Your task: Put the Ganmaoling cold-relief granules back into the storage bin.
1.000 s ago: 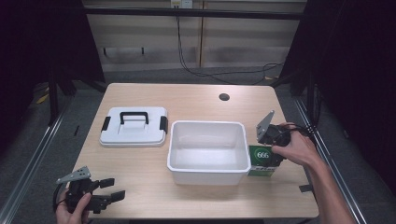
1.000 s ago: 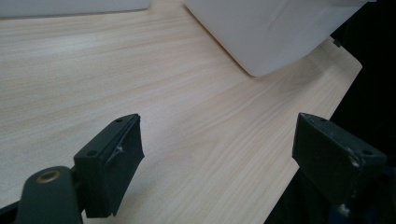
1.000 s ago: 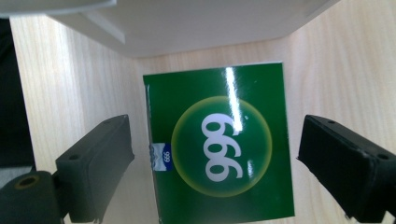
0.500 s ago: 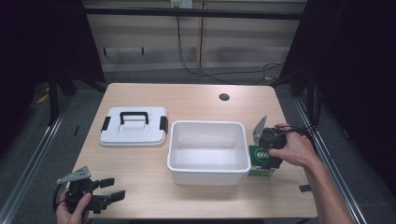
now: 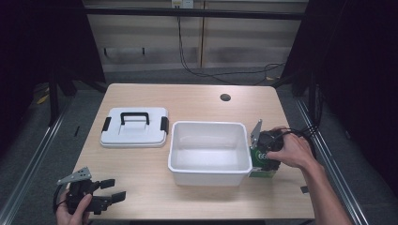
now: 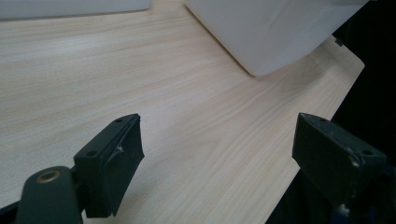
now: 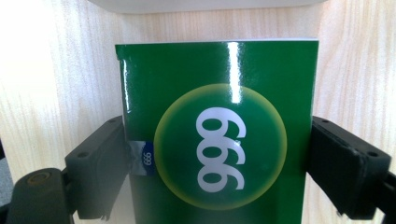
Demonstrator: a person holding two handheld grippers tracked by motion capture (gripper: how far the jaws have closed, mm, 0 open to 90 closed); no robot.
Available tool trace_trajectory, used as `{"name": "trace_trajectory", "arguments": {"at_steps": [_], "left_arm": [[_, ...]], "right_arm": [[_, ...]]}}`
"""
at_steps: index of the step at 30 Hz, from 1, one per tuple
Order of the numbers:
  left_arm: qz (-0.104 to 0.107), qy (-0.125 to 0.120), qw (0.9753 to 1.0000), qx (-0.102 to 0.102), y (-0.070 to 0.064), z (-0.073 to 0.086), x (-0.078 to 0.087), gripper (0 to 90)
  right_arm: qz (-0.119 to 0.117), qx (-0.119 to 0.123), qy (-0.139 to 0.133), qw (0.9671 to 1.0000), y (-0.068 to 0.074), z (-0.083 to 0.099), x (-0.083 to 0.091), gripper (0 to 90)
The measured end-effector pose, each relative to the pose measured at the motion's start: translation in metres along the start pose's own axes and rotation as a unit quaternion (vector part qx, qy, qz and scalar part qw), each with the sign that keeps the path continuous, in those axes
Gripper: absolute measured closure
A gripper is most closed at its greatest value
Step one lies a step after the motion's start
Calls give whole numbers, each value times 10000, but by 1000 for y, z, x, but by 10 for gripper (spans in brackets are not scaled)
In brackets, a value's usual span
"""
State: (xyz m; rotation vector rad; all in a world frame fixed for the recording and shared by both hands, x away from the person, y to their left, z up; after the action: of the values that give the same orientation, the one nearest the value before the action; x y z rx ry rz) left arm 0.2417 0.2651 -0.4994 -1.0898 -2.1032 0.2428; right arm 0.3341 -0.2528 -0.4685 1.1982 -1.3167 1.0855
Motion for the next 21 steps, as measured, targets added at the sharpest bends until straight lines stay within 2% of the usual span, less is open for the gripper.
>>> {"name": "trace_trajectory", "arguments": {"at_steps": [6, 7, 11, 21], "left_arm": [[2, -10, 10000, 32, 0, 0, 0, 162], [3, -9, 10000, 33, 0, 0, 0, 162], [-6, -7, 10000, 37, 0, 0, 0, 162], [-3, -1, 10000, 37, 0, 0, 0, 162]], "right_arm": [[65, 93, -46, 9999, -1, 1, 0, 147], [58, 21, -16, 10000, 0, 2, 2, 153], [126, -3, -132, 9998, -1, 3, 4, 156], [54, -234, -178, 9996, 1, 9, 11, 158]]}}
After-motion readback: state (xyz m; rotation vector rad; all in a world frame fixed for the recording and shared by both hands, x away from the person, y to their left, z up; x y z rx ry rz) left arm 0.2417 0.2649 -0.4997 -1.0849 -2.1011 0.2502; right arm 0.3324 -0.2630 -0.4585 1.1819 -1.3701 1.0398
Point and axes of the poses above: each handheld gripper's, and its own axes: x roughly backward along the jaws, z roughly out of its underside, y roughly to its left, the point moved 5 cm from there along -x, roughly forward along the jaws, and after that the axes turned 4 degrees about x, right-handed, at the moved point
